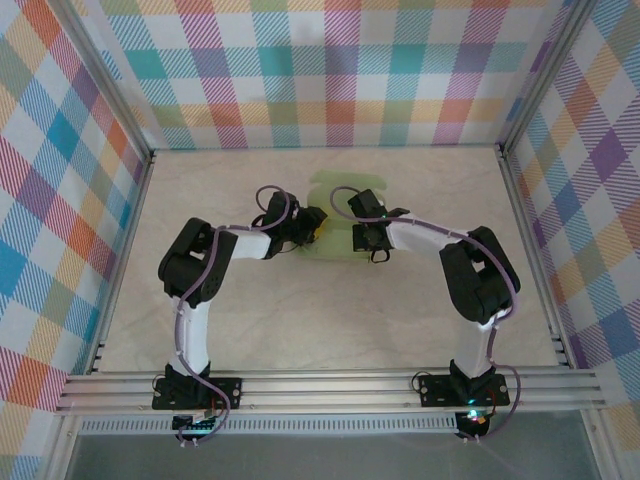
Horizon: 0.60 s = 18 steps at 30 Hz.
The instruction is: Fold the paper box
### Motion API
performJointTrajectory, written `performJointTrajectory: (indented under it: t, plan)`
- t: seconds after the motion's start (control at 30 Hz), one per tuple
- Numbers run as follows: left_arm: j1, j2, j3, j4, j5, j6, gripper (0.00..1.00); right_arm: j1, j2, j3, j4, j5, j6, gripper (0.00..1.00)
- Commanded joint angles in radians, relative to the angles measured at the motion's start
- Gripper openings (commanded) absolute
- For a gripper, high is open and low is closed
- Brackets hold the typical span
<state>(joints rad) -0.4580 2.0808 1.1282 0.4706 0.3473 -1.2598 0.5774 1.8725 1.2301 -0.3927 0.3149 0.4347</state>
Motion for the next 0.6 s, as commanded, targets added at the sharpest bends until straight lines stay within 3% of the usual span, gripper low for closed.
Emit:
performJointTrajectory:
  t: [0.0, 0.17, 0.4, 0.57]
  plan:
    - [-0.01, 0.015, 0.033, 0.07, 0.008, -0.08, 0.36, 0.029, 0.001, -0.03, -0.022, -0.052, 0.013, 0.0]
    - [-0.002, -0.039, -0.019, 0.009, -0.007, 0.004, 0.37, 0.025, -0.016, -0.032, -0.029, -0.034, 0.009, 0.0]
    - [0.003, -0.209, -0.052, -0.226, -0.042, 0.293, 0.37, 0.021, -0.01, -0.02, -0.031, -0.013, 0.006, 0.0]
    - [0.004, -0.347, -0.113, -0.373, -0.159, 0.396, 0.53, 0.021, -0.002, -0.01, -0.032, -0.014, 0.002, 0.0]
